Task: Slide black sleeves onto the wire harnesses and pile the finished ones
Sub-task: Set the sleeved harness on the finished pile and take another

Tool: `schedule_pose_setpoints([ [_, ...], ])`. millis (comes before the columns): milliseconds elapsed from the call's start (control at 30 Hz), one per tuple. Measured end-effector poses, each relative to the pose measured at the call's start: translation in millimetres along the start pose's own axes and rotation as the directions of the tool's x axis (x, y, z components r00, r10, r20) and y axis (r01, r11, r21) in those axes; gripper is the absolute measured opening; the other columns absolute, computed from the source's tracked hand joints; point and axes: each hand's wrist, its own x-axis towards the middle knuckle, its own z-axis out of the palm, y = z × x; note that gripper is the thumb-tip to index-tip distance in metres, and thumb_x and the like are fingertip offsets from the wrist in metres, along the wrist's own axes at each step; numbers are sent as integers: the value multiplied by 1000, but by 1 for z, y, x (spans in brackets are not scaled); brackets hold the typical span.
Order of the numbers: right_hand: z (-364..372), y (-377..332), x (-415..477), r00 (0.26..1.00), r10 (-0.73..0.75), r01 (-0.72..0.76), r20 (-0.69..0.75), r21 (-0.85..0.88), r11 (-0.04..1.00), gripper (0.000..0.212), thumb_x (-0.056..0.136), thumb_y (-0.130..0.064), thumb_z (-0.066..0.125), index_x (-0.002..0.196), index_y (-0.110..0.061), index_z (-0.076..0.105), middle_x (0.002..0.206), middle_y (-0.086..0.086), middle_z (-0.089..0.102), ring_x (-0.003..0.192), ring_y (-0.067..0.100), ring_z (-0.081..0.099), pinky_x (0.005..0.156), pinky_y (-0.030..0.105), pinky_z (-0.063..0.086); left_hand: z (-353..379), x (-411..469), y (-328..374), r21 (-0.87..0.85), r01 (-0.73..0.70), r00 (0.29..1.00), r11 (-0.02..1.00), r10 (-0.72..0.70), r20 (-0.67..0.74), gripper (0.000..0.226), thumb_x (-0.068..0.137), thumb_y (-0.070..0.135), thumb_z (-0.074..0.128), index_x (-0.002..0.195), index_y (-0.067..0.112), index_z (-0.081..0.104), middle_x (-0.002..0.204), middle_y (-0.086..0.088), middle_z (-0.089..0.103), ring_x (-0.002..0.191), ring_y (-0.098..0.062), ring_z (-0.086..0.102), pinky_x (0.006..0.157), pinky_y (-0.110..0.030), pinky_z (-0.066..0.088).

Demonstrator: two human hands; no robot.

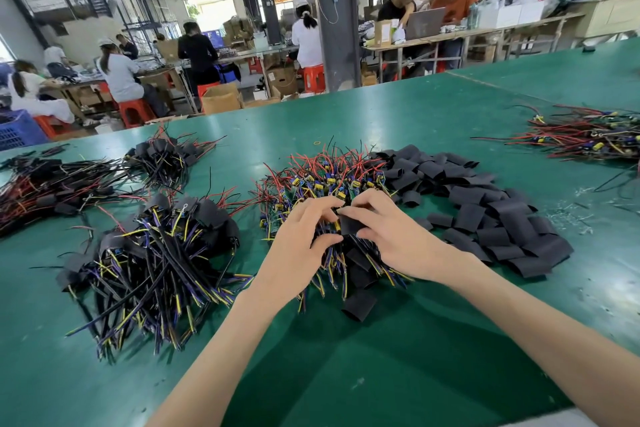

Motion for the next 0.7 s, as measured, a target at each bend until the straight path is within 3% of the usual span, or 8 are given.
schedule_pose_setpoints([
  [100, -1, -1, 1, 1000, 4, -4, 1, 5, 1000, 39, 88, 7, 55, 127, 4, 51, 117, 18, 46, 108, 31, 44, 97, 28, 33, -3, 1, 0, -28, 9, 1000, 1000, -10, -24, 63, 74, 7, 75, 119, 40, 47, 95, 13, 56, 91, 1, 51, 86, -3, 31],
  [167, -1, -2, 1, 1000, 2, -2, 12, 24, 1000, 42, 86, 10, 54, 127, 3, 52, 116, 17, 46, 110, 30, 43, 97, 25, 32, -6, 2, 0, -28, -3, 1000, 1000, 2, -31, 65, 69, 13, 80, 120, 37, 48, 98, 15, 52, 90, -1, 50, 87, -6, 33],
  [300, -1, -6, 0, 999, -29, 27, 39, 48, 998, 42, 85, 12, 54, 125, 1, 55, 117, 17, 46, 112, 31, 43, 97, 28, 33, -15, 3, 0, 102, -50, 999, 994, 51, -7, 69, 63, 29, 83, 125, 26, 52, 100, 18, 46, 96, -4, 45, 93, -34, 39],
  [367, -2, -8, 0, 998, -40, 37, 46, 68, 997, 41, 86, 11, 54, 125, 0, 55, 117, 17, 46, 111, 31, 43, 97, 28, 32, -19, 5, 0, 158, -76, 997, 984, 77, 3, 72, 60, 36, 84, 124, 20, 55, 101, 11, 49, 98, -11, 45, 92, -40, 40],
  [500, -3, -10, -1, 996, -55, 48, 70, 102, 994, 45, 83, 16, 53, 124, -2, 57, 116, 15, 47, 108, 29, 43, 95, 25, 34, -22, 6, -2, 218, -120, 993, 969, 114, 44, 74, 57, 43, 84, 120, 16, 57, 108, 4, 52, 102, -15, 45, 93, -34, 39],
  [600, -2, -9, 0, 998, -29, 23, 50, 103, 994, 42, 85, 14, 53, 123, -3, 57, 115, 12, 47, 108, 23, 41, 94, 11, 28, -20, 6, -2, 87, -54, 997, 995, 49, 67, 61, 59, 39, 85, 111, 19, 58, 103, 10, 50, 92, 1, 46, 83, -14, 38],
  [700, 0, -6, 1, 999, 23, -26, 22, 107, 994, 39, 87, 9, 53, 124, -4, 55, 115, 9, 45, 109, 18, 37, 97, 6, 20, -18, 7, -1, -97, 77, 996, 992, -73, 46, 52, 58, 27, 88, 99, 27, 55, 100, 9, 53, 76, -3, 49, 67, -13, 43],
])
